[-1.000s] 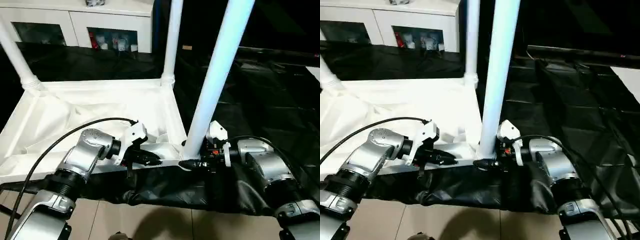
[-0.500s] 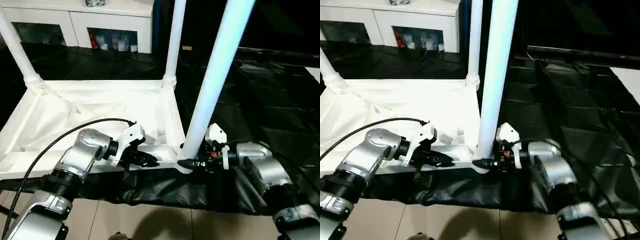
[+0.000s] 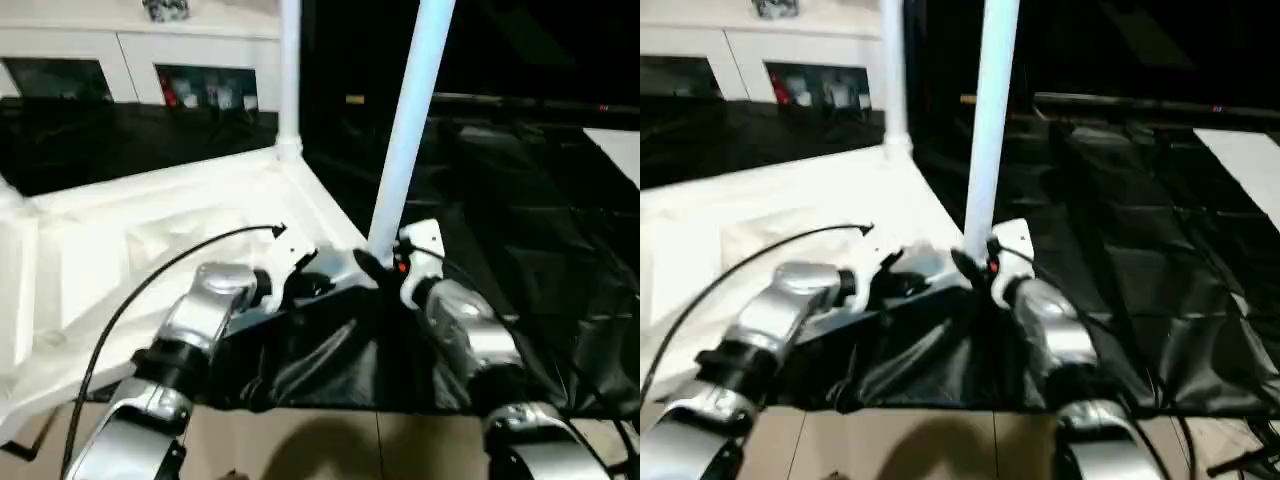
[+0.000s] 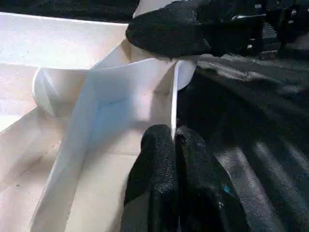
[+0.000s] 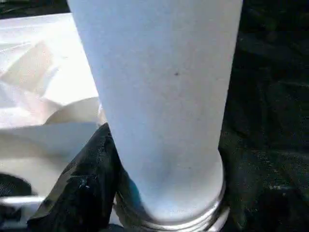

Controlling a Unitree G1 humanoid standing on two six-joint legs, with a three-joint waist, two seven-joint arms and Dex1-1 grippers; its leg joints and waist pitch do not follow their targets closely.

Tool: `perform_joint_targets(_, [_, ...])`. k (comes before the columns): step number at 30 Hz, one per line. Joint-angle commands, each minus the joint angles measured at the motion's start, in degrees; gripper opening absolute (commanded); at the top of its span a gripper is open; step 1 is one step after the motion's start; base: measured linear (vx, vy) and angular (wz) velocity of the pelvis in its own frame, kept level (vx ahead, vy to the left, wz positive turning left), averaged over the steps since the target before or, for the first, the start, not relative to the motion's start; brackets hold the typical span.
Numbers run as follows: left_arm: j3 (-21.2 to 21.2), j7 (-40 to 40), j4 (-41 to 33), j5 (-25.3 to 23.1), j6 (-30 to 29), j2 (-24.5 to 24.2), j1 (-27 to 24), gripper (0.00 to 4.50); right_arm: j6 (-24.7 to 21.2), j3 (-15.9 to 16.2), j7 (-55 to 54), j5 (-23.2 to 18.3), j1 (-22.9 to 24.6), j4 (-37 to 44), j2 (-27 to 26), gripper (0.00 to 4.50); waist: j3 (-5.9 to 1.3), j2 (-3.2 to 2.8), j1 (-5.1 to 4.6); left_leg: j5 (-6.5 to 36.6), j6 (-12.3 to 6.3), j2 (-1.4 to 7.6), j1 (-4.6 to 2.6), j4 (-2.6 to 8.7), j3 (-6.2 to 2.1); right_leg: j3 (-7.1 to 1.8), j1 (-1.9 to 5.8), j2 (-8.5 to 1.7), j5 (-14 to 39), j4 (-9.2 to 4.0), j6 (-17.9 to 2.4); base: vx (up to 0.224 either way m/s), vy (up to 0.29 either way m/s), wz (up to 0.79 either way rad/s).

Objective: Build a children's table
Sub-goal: Rotate leg to tighten

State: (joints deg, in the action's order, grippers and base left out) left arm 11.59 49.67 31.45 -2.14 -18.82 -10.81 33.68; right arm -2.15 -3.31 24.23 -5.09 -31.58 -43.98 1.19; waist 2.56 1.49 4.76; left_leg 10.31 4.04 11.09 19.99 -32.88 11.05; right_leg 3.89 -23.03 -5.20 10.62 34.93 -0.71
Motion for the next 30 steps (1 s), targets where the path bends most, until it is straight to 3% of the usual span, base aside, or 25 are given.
perform_joint_targets(1, [2.13, -0.23, -1.66, 1.73, 2.0, 4.94, 2.12, 0.0, -1.77, 4.64, 3.38, -1.31, 0.37, -2.88, -6.3, 3.34, -3.01, -0.37, -0.06, 16.7, 0.15, 2.02, -0.11, 4.37, -1.15, -2.65, 2.16, -3.24, 16.66, -5.07, -9.64, 0.0, 0.0, 0.0])
perform_joint_targets(4, [1.95, 1.03, -2.53, 1.8, 2.06, 4.18, 1.24, 0.0, -2.25, 4.58, 5.16, -1.06, 0.84, -1.78, -5.59, 3.64, -2.92, -0.46, -0.07, 16.73, -0.39, 2.02, -0.13, 4.43, -1.1, -2.65, 2.24, -3.23, 16.17, -5.09, -9.91, 0.0, 0.0, 0.0])
perform_joint_targets(5, [1.88, 1.47, -2.73, 1.79, 2.26, 3.7, 0.94, 0.0, -1.9, 4.88, 5.51, -0.5, 1.0, -1.46, -5.01, 3.64, -2.89, 0.09, -0.12, 16.86, -0.5, 2.02, -0.08, 4.42, -1.03, -2.64, 2.24, -3.19, 16.82, -5.18, -9.72, 0.0, 0.0, 0.0])
perform_joint_targets(8, [1.58, 3.84, -3.25, 2.51, 3.45, 1.36, -0.03, 0.0, 0.05, 5.44, 7.62, 0.56, 1.2, -1.06, -2.72, 3.79, -2.91, 0.01, -0.03, 16.71, -0.59, 2.09, 0.03, 4.45, -1.16, -2.7, 2.25, -3.42, 18.73, -5.25, -8.93, 0.0, 0.0, 0.0])
perform_joint_targets(13, [1.8, 12.48, -6.02, 5.3, 3.88, -2.95, -1.69, 0.0, 2.09, 6.85, 15.93, 0.86, 1.22, -0.32, 2.2, 3.79, -3.22, -0.01, -0.11, 13.31, -2.0, 2.01, 0.1, 4.02, -0.88, -2.73, 2.59, -3.38, 12.89, -4.55, -11.03, 0.0, 0.0, 0.0])
perform_joint_targets(18, [3.29, 19.67, -8.24, 6.44, 2.78, -6.58, -2.47, 0.0, 3.31, 10.32, 29.51, 0.4, 2.86, 3.13, 7.56, 3.79, -3.35, -0.14, 0.41, 8.24, -4.88, 2.13, 0.21, 3.58, -0.59, -2.62, 2.83, -2.98, 1.98, -3.27, -14.63, 0.0, 0.0, 0.0])
perform_joint_targets(19, [3.37, 19.9, -8.27, 6.43, 2.68, -6.71, -2.47, 0.0, 3.31, 10.46, 30.25, 0.4, 2.97, 3.27, 7.85, 3.79, -3.33, 0.07, 0.47, 8.28, -5.0, 2.16, 0.19, 3.57, -0.58, -2.57, 2.9, -2.99, 2.17, -3.31, -14.76, 0.0, 0.0, 0.0])
perform_joint_targets(23, [4.24, 23.15, -8.86, 6.62, 2.2, -8.6, -2.76, 0.0, 2.59, 11.87, 38.91, -0.51, 4.0, 4.45, 11.07, 3.79, -3.08, -0.02, 0.84, 10.63, -4.47, 2.39, 0.16, 3.66, -0.54, -2.48, 2.87, -3.1, 6.68, -3.65, -14.62, 0.0, 0.0, 0.0])
perform_joint_targets(24, [4.64, 25.96, -9.59, 7.35, 1.15, -10.18, -2.7, 0.0, 0.25, 13.73, 46.68, -1.87, 4.85, 6.47, 14.14, 3.63, -3.0, -0.2, 1.02, 12.02, -4.03, 2.44, 0.08, 3.75, -0.57, -2.51, 2.89, -3.11, 8.55, -3.9, -14.28, 0.0, 0.0, 0.0])
perform_joint_targets(30, [5.33, 29.06, -9.05, 7.34, 1.19, -11.5, -2.16, 0.0, -1.36, 14.69, 52.28, -3.05, 5.12, 7.83, 15.78, 3.27, -2.96, -0.16, 1.81, 13.5, -2.64, 2.52, -0.13, 3.9, -0.67, -2.61, 2.67, -3.3, 12.39, -4.17, -13.39, 0.0, 0.0, 0.0])
